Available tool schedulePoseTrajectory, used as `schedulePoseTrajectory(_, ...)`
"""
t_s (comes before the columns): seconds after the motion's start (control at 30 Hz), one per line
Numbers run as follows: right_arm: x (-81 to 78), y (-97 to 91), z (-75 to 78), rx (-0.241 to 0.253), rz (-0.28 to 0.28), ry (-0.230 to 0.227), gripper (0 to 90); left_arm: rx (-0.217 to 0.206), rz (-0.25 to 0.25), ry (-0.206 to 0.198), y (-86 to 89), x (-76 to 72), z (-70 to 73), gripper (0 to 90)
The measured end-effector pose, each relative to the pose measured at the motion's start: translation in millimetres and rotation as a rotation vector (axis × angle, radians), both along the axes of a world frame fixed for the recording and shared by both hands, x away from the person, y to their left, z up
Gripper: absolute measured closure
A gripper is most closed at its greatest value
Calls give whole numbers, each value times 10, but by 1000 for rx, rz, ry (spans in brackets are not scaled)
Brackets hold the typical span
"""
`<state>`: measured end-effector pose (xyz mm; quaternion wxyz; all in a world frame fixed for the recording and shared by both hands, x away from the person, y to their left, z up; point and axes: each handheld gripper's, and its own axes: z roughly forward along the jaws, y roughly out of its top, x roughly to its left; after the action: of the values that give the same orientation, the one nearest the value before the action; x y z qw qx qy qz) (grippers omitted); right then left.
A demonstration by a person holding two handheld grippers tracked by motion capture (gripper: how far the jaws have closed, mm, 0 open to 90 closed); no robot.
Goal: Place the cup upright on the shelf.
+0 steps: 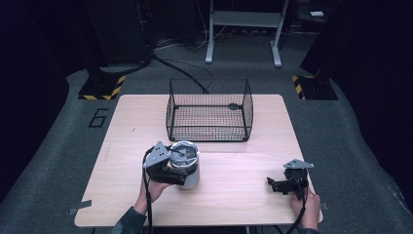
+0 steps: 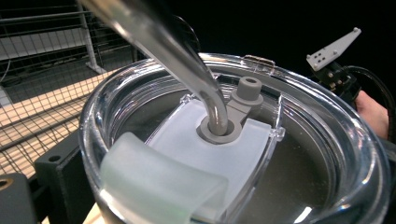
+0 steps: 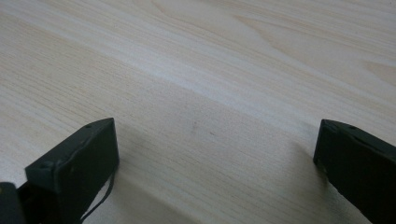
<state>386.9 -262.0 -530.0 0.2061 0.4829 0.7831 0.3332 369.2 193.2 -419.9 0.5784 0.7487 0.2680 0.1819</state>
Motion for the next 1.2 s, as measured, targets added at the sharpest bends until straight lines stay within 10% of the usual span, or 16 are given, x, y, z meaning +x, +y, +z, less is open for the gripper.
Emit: schedulePoseTrajectory(1.2, 0, 0, 0, 0, 0, 0, 0, -12, 4, -13, -32, 524, 386, 30)
